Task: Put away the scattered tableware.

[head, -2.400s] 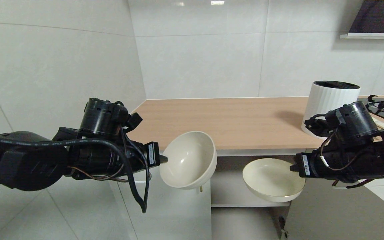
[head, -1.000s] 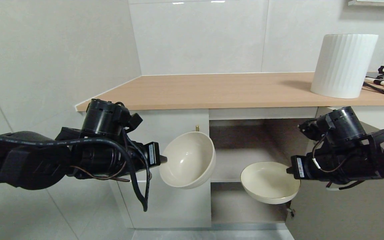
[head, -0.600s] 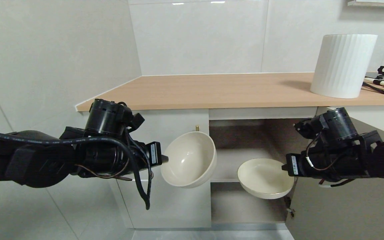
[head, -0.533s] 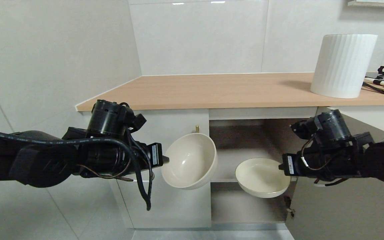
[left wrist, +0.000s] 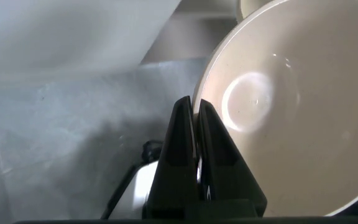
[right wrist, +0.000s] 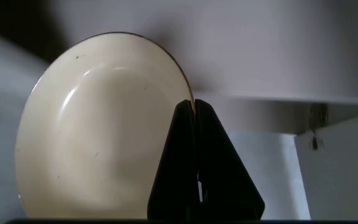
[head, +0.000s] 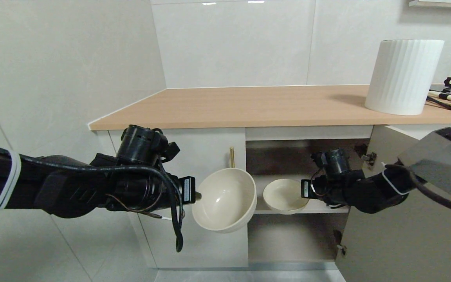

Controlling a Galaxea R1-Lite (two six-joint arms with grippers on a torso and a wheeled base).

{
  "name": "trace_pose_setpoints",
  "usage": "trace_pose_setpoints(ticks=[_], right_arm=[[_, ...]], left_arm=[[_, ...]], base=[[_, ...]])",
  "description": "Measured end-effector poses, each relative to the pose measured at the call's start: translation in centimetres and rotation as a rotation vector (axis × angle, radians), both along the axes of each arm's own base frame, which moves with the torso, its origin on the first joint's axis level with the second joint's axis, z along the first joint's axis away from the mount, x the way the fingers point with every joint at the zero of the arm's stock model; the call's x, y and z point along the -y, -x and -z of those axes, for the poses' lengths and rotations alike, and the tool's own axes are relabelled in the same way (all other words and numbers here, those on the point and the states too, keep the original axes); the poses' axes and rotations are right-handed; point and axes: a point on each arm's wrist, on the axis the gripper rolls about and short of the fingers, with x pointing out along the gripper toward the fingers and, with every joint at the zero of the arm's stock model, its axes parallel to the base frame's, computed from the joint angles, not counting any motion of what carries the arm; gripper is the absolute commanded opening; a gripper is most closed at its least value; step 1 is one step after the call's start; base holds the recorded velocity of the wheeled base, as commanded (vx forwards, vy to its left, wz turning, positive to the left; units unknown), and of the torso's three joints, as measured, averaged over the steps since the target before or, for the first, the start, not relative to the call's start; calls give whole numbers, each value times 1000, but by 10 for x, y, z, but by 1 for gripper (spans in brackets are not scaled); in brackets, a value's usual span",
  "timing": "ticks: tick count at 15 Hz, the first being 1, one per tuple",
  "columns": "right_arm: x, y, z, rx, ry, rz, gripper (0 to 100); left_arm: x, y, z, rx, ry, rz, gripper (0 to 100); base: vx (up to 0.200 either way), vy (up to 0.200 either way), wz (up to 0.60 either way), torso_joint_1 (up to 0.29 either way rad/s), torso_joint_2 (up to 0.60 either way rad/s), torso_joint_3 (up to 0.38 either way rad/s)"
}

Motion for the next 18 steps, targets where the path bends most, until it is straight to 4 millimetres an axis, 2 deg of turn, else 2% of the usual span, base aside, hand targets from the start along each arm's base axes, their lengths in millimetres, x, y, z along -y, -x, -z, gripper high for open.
trace_pose_setpoints(ticks=[4,7,10,14,18], right_arm=[[6,-28,39,-27,24,55,0],[10,-42,58,-31,50,105,0],[14,-60,71,-3,88,181,0],[13,-74,91,-8,113,216,0],[11,-84,102,-10,107,229,0]], left_arm=[[4,0,6,-22,-12,14,0],[7,-1,9,-30,-16,22,0],[11,0,12,-40,-21,33,0],[15,1,16,-51,-26,46,0],[15,1,16,-53,-28,46,0]], base=[[0,0,0,0,0,0],[0,0,0,0,0,0],[0,0,0,0,0,0],[0,0,0,0,0,0],[0,0,0,0,0,0]])
